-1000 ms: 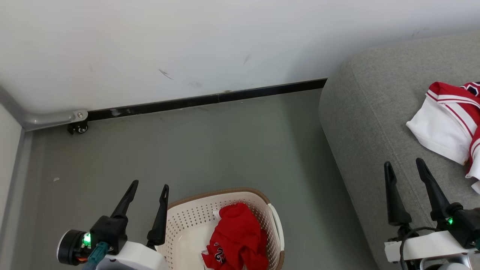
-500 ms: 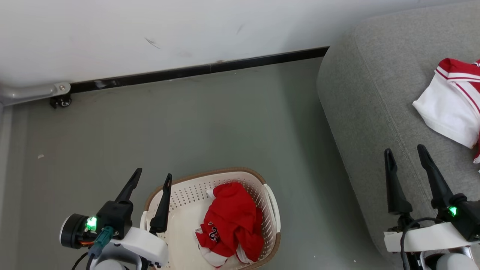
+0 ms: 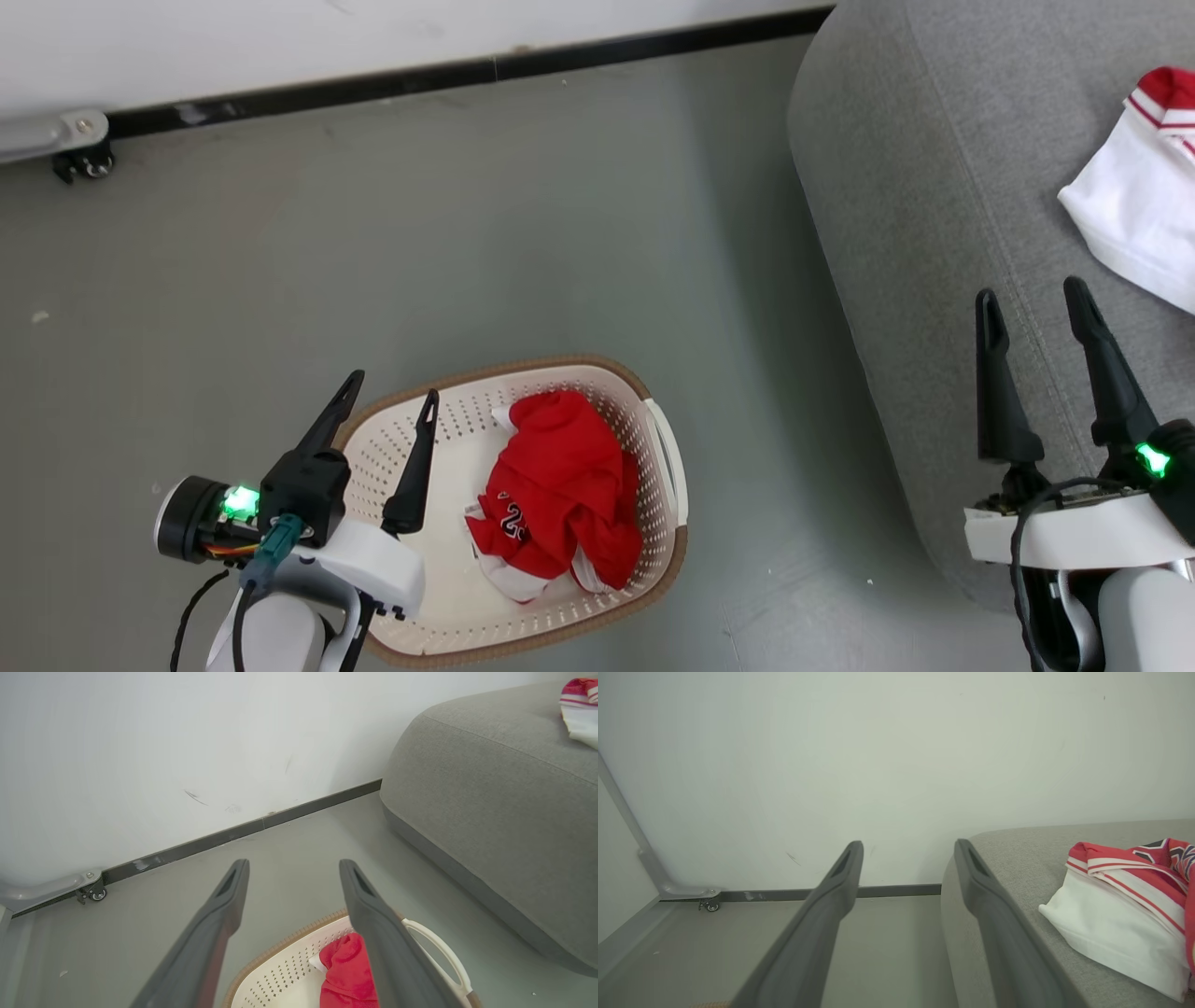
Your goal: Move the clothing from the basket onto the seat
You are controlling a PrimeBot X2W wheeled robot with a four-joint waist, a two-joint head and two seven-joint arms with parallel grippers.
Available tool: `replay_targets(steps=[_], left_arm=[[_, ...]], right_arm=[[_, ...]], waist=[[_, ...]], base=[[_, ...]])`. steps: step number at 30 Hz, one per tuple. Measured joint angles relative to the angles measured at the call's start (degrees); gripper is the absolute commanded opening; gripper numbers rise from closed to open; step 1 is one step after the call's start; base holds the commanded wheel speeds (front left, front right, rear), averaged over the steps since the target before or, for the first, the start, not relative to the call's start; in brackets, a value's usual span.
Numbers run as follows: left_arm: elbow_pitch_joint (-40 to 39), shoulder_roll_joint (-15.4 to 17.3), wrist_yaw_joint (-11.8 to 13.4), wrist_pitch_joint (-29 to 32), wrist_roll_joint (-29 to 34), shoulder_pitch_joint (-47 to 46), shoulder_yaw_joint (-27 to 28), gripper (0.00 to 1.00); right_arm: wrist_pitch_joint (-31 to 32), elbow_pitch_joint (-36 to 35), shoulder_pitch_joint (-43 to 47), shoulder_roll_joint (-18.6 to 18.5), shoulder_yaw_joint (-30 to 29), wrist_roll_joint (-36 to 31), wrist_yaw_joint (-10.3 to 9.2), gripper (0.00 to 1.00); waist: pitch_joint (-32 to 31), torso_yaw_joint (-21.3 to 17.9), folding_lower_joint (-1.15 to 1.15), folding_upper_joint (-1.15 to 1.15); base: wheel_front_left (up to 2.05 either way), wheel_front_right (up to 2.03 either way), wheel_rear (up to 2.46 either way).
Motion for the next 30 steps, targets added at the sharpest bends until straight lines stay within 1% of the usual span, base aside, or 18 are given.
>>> replay_targets(steps=[12,19,22,30], left_arm=[[3.85,0.24,-0.53,0.05,1.78,-4.43,-1.68,1.0],[6.71,0.13,-1.99,0.76,2.92,-6.76,-3.0,1.0],[8.04,-0.07,-2.07,0.85,3.14,-7.32,-3.68,1.0],[11.47,-0.02,-3.52,1.52,4.42,-10.44,-4.92,1.0]], right_arm=[[-0.67,-1.07,-5.66,-0.01,-0.41,-0.07,-0.01,1.0],[-1.22,-1.0,-7.79,-0.02,-0.36,-0.04,-0.01,1.0],[-1.27,-0.96,-8.71,-0.02,-0.44,0.0,0.0,1.0],[-1.93,-0.89,-11.44,-0.03,-1.45,0.25,-0.01,1.0]], waist=[[6.17,-1.11,0.0,0.0],[9.54,-1.86,0.0,0.0],[10.9,-2.19,0.0,0.0],[14.27,-3.2,0.0,0.0]], base=[[0.0,0.0,0.0],[0.0,0.0,0.0],[0.0,0.0,0.0],[0.0,0.0,0.0]])
